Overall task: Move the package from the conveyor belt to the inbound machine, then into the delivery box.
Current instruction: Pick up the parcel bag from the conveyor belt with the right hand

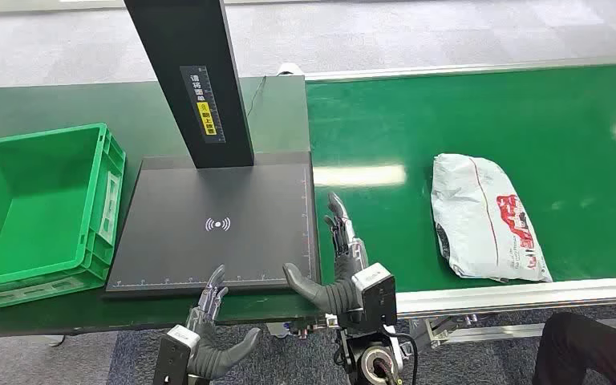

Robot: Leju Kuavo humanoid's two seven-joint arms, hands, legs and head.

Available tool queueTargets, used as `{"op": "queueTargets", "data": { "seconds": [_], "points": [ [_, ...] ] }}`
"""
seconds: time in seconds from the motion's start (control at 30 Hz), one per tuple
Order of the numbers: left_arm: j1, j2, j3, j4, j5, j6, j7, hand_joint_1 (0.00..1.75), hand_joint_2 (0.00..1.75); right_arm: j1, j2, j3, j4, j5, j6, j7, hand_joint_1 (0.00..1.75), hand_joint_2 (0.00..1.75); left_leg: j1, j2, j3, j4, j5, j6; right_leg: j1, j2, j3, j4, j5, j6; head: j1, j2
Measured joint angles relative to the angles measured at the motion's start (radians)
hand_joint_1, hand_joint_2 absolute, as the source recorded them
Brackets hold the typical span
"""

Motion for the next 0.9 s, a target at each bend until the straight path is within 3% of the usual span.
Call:
{"op": "queueTargets", "data": {
  "seconds": [0.37,0.53,0.9],
  "points": [
    [0.005,0.000,0.000,-0.009,0.025,0.002,-0.020,0.00,1.75,0.004,0.000,0.000,0.000,0.001,-0.002,-0.001,0.00,1.75,0.000,0.000,0.000,0.000,0.000,0.000,0.000,0.000,0.000,0.000,0.000,0.000,0.000,0.000],
    [0.025,-0.004,0.003,-0.075,0.086,-0.001,-0.082,0.00,1.75,0.006,0.000,0.000,0.000,0.002,-0.006,-0.001,0.00,1.75,0.000,0.000,0.000,0.000,0.000,0.000,0.000,0.000,0.000,0.000,0.000,0.000,0.000,0.000],
    [0.059,-0.006,0.001,-0.178,0.076,0.030,-0.089,0.00,1.75,0.011,-0.002,0.000,0.000,0.002,-0.014,-0.001,0.00,1.75,0.000,0.000,0.000,0.000,0.000,0.000,0.000,0.000,0.000,0.000,0.000,0.000,0.000,0.000]
  ]
}}
